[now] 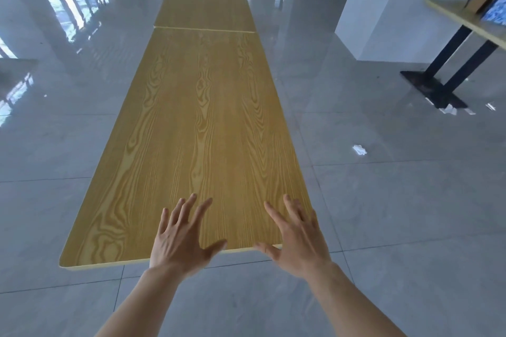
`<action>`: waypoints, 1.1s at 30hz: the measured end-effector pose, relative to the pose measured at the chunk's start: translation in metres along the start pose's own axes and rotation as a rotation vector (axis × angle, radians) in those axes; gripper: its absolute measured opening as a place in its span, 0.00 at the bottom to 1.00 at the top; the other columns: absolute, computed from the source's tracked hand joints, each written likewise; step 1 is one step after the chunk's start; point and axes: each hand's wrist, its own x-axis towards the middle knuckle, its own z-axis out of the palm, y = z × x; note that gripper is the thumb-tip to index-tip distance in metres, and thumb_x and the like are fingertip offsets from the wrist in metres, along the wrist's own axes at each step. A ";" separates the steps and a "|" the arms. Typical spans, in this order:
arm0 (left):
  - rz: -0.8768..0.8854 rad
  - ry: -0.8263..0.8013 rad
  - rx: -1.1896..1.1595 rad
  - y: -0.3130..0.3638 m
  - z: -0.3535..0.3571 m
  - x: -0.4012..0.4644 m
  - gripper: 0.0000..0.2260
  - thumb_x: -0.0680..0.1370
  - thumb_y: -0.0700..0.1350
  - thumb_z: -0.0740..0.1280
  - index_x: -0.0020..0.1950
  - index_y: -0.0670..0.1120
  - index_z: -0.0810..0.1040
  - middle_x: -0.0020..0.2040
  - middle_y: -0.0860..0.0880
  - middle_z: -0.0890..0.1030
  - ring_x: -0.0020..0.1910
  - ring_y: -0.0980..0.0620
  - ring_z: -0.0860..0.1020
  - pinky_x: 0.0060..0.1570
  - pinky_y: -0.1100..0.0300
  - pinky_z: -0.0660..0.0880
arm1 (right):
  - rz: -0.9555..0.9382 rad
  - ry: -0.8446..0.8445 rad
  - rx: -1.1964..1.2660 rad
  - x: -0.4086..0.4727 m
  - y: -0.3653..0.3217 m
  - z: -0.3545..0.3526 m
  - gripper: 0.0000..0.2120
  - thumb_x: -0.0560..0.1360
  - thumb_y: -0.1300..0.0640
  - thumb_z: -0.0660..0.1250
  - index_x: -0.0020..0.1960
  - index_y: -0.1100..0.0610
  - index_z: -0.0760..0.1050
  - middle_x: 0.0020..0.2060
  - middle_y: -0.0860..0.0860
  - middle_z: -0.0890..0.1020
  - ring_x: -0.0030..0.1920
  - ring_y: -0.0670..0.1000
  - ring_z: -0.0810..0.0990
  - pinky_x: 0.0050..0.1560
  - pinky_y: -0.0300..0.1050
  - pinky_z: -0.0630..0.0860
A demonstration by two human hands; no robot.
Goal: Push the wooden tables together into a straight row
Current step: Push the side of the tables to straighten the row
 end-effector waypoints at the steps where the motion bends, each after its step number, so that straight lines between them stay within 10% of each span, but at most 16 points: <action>1: 0.008 -0.003 -0.001 0.014 -0.009 0.005 0.46 0.67 0.81 0.47 0.81 0.62 0.43 0.84 0.51 0.47 0.83 0.47 0.45 0.80 0.45 0.41 | 0.002 0.012 0.000 0.000 0.007 -0.015 0.45 0.74 0.23 0.55 0.82 0.39 0.40 0.83 0.55 0.40 0.83 0.59 0.42 0.80 0.65 0.44; 28: -0.208 0.271 -0.052 0.324 -0.129 0.342 0.42 0.74 0.77 0.53 0.82 0.63 0.42 0.84 0.52 0.48 0.83 0.49 0.46 0.79 0.48 0.38 | -0.300 0.227 -0.094 0.264 0.317 -0.323 0.53 0.62 0.16 0.37 0.82 0.39 0.38 0.83 0.54 0.38 0.83 0.58 0.40 0.80 0.62 0.42; 33: -0.281 0.299 -0.094 0.329 -0.126 0.453 0.46 0.68 0.81 0.44 0.82 0.62 0.43 0.84 0.51 0.49 0.83 0.47 0.48 0.80 0.46 0.41 | -0.369 0.165 -0.172 0.374 0.348 -0.366 0.45 0.74 0.23 0.54 0.82 0.39 0.38 0.83 0.55 0.38 0.83 0.58 0.40 0.80 0.62 0.40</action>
